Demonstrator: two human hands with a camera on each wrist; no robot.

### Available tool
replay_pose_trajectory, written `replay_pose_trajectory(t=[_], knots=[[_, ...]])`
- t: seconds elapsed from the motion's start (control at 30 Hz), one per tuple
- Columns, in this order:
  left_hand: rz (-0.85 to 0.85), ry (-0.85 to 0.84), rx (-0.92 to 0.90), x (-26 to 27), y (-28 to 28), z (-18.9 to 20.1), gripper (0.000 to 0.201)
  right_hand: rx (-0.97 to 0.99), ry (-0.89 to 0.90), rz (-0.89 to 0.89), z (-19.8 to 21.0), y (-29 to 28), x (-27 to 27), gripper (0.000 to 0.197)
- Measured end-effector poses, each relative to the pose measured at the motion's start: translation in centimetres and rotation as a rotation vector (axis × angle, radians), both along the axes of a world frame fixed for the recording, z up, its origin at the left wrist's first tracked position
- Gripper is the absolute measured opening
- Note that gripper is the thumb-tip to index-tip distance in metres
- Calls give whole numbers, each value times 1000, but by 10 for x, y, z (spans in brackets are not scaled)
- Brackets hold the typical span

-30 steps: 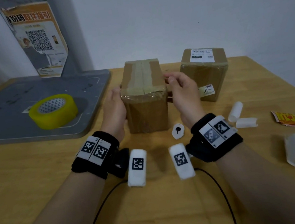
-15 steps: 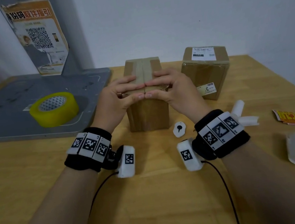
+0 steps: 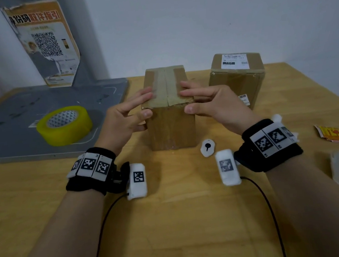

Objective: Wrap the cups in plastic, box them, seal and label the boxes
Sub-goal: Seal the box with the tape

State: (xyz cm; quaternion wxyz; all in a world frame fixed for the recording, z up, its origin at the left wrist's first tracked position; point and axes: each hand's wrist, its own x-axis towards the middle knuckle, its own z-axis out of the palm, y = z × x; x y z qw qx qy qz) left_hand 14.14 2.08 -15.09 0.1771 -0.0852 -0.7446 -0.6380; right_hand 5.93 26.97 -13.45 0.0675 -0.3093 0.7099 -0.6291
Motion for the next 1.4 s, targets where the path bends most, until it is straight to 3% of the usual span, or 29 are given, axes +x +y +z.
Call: replay_pose_trajectory(t=[0.17, 0.33, 0.67, 0.83, 1.13, 1.3, 1.4], knots=[[-94, -46, -16, 4, -8, 1, 34, -51, -67, 70, -3, 4, -2, 41], [-195, -57, -20, 5, -16, 2, 36, -42, -17, 97, -5, 6, -2, 42], [-258, -50, 183, -2, -12, -10, 43, -29, 16, 120, -8, 7, -2, 38], [-196, -76, 204, -5, -9, -6, 51, -44, -9, 136, -10, 8, -3, 37], [-113, -141, 180, 0, -3, 7, 34, -75, -30, 80, -9, 2, 0, 34], [179, -56, -114, -4, -5, 15, 33, 5, 82, 59, -1, -24, 13, 34], [339, -94, -130, -8, -9, 17, 36, 24, 0, 118, 6, -24, 19, 30]])
